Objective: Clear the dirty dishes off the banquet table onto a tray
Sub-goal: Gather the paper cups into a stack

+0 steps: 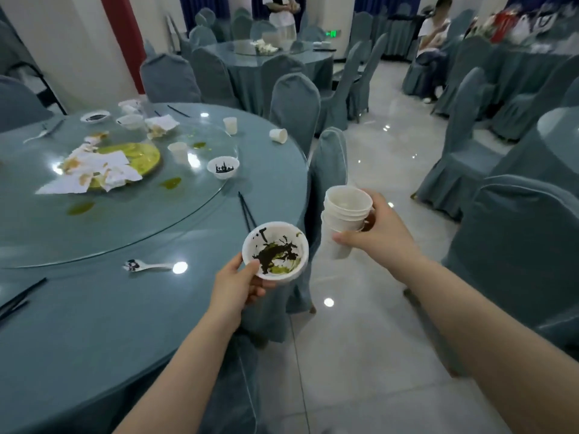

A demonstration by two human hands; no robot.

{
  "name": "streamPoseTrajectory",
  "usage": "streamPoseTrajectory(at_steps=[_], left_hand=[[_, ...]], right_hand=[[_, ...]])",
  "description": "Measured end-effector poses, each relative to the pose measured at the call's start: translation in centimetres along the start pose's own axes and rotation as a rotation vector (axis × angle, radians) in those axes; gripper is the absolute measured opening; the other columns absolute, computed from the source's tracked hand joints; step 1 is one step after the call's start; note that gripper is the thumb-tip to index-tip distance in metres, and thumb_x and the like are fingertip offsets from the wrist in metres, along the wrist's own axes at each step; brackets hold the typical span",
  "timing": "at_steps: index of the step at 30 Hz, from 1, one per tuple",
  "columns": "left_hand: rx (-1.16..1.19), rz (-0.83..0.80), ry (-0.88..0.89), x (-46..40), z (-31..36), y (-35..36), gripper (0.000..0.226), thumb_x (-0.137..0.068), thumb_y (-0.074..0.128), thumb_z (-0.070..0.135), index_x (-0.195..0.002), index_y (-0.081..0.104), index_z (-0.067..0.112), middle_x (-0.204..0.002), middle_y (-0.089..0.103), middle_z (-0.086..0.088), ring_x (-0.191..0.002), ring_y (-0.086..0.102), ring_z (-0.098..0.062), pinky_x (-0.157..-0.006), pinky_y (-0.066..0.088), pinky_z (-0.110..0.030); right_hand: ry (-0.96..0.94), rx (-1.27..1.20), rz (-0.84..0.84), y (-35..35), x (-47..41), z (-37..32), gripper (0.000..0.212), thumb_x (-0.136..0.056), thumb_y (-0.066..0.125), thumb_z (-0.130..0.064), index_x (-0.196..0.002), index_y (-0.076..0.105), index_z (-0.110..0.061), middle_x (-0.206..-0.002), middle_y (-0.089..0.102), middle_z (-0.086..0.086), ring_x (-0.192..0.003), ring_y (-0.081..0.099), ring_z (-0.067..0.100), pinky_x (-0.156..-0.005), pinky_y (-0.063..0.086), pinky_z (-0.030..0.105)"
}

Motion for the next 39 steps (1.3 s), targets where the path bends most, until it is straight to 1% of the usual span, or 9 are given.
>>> streamPoseTrajectory(at_steps=[2, 8, 11, 16, 20, 24, 29, 34, 39], left_hand=[[0.024, -0.002, 0.002, -3.2, 1.1, 3.9, 0.031, -0.093, 0.049, 0.017, -0.123, 0.057, 0.024, -0.076, 0.072, -0.018, -0.044, 0.048, -0.013, -0.046, 0.04, -0.023], [0.087, 0.01, 0.065, -12.2, 6.8, 12.1, 0.031, -0.093, 0.049, 0.021, -0.123, 0.055, 0.023, -0.081, 0.072, -0.019, -0.046, 0.05, -0.011, -0.044, 0.04, -0.022], [0.097, 0.022, 0.091, -14.7, 8.7, 13.7, 0.026, -0.093, 0.048, 0.022, -0.118, 0.056, 0.024, -0.077, 0.073, -0.017, -0.046, 0.051, -0.01, -0.043, 0.04, -0.02], [0.096, 0.132, 0.101, -20.1, 10.7, 13.5, 0.021, -0.094, 0.048, 0.02, -0.112, 0.058, 0.027, -0.073, 0.073, -0.014, -0.044, 0.051, -0.011, -0.043, 0.04, -0.019], [0.109, 0.312, 0.086, -23.4, 10.7, 11.4, 0.021, -0.093, 0.048, 0.017, -0.108, 0.06, 0.028, -0.069, 0.072, -0.013, -0.042, 0.05, -0.011, -0.042, 0.039, -0.018], [0.153, 0.467, 0.088, -24.8, 11.2, 8.4, 0.018, -0.093, 0.049, 0.015, -0.103, 0.06, 0.026, -0.064, 0.072, -0.01, -0.037, 0.047, -0.008, -0.039, 0.036, -0.014], [0.134, 0.632, 0.001, -28.0, 11.7, 3.1, 0.021, -0.094, 0.052, 0.017, -0.109, 0.056, 0.031, -0.06, 0.071, -0.005, -0.037, 0.049, -0.006, -0.043, 0.038, -0.016], [0.146, 0.635, -0.053, -34.6, 10.6, -0.9, 0.022, -0.094, 0.05, 0.015, -0.111, 0.054, 0.028, -0.061, 0.071, -0.007, -0.036, 0.048, -0.005, -0.04, 0.037, -0.016], [0.12, 0.594, -0.111, -40.9, 9.3, -4.4, 0.023, -0.095, 0.048, 0.017, -0.105, 0.05, 0.037, -0.065, 0.073, -0.008, -0.037, 0.049, -0.007, -0.039, 0.038, -0.017]], right_hand=[[-0.029, 0.031, 0.01, -2.3, -3.3, 0.0, 0.068, -0.062, 0.084, -0.011, -0.108, 0.048, -0.045, -0.105, 0.061, -0.02, -0.089, 0.059, -0.006, -0.069, 0.05, 0.01], [-0.043, 0.069, 0.0, -8.2, -12.9, 0.7, 0.07, -0.061, 0.086, -0.015, -0.11, 0.046, -0.044, -0.106, 0.059, -0.021, -0.093, 0.058, -0.005, -0.077, 0.052, 0.02], [-0.037, 0.062, -0.024, -9.6, -16.8, 2.1, 0.073, -0.061, 0.086, -0.014, -0.116, 0.044, -0.035, -0.108, 0.057, -0.02, -0.09, 0.056, -0.012, -0.07, 0.05, 0.012], [-0.026, 0.008, -0.082, -10.0, -26.2, 4.0, 0.069, -0.063, 0.086, -0.012, -0.112, 0.043, -0.036, -0.105, 0.057, -0.019, -0.085, 0.056, -0.015, -0.065, 0.048, 0.01], [-0.04, -0.051, -0.234, -6.8, -33.7, 5.6, 0.056, -0.066, 0.084, -0.01, -0.106, 0.054, -0.033, -0.099, 0.064, -0.024, -0.088, 0.06, -0.012, -0.072, 0.049, 0.012], [-0.042, -0.049, -0.364, -1.8, -39.6, 7.1, 0.048, -0.064, 0.085, -0.009, -0.103, 0.064, -0.029, -0.101, 0.07, -0.014, -0.097, 0.065, 0.004, -0.085, 0.05, 0.023], [-0.012, -0.067, -0.415, 5.1, -44.6, 8.4, 0.045, -0.064, 0.085, -0.012, -0.099, 0.063, -0.03, -0.09, 0.065, -0.025, -0.074, 0.059, -0.019, -0.06, 0.043, 0.0], [0.033, -0.012, -0.451, 10.2, -48.4, 10.7, 0.051, -0.064, 0.086, -0.018, -0.107, 0.063, -0.03, -0.097, 0.067, -0.021, -0.086, 0.061, -0.012, -0.067, 0.045, 0.008], [0.1, 0.053, -0.44, 13.5, -51.6, 12.7, 0.049, -0.063, 0.086, -0.023, -0.107, 0.064, -0.031, -0.095, 0.069, -0.022, -0.085, 0.063, -0.009, -0.069, 0.045, 0.014]])
Point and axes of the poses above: each hand's wrist, its own x-axis away from the middle knuckle, its own y-axis out of the palm, z = x × y, the point moved 10 cm from there along -x, towards the middle knuckle
